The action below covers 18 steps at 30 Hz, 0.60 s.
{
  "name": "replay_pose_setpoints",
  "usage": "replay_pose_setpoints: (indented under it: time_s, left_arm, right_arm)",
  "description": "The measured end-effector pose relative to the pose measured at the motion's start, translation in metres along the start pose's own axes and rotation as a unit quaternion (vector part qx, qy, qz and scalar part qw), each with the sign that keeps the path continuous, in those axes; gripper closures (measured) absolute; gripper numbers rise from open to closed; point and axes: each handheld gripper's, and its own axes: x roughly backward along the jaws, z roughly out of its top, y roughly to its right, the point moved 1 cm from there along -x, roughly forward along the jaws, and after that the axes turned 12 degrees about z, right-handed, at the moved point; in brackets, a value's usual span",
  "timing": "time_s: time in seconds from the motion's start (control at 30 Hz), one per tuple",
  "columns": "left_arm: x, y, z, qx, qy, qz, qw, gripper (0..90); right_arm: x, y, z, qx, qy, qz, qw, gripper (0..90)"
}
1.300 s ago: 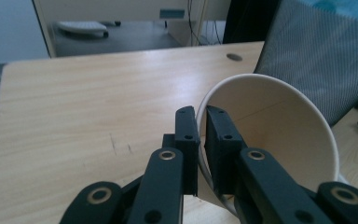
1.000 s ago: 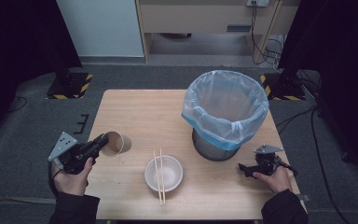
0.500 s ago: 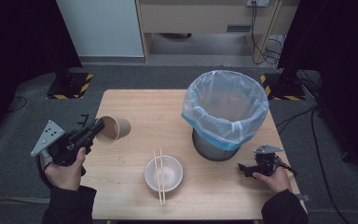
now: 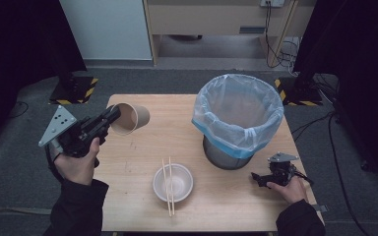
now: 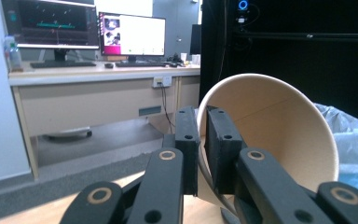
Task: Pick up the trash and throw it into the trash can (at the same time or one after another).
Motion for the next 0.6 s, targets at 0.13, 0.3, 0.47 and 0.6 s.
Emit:
replay_pose_setpoints:
  time_s: [0.13,0.3,0.47,0.6]
  left_arm:
    - [-0.011,0.007,0.009,-0.005,0.006,-0.007,0.9999,83.3]
    - [-0.025,0.019,0.022,-0.007,0.018,-0.015,0.9997,83.3]
    - [-0.035,0.03,0.031,-0.007,0.028,-0.023,0.9993,83.3]
    - [-0.039,0.036,0.035,-0.011,0.031,-0.028,0.999,83.3]
  right_arm:
    - [0.0,0.0,0.0,0.001,0.0,0.0,1.0,0.6]
    - [0.0,0.0,0.0,0.001,0.0,0.001,1.0,0.7]
    - [0.0,0.0,0.0,0.0,0.0,0.001,1.0,0.7]
    - [0.0,0.0,0.0,0.001,0.0,0.001,1.0,0.7]
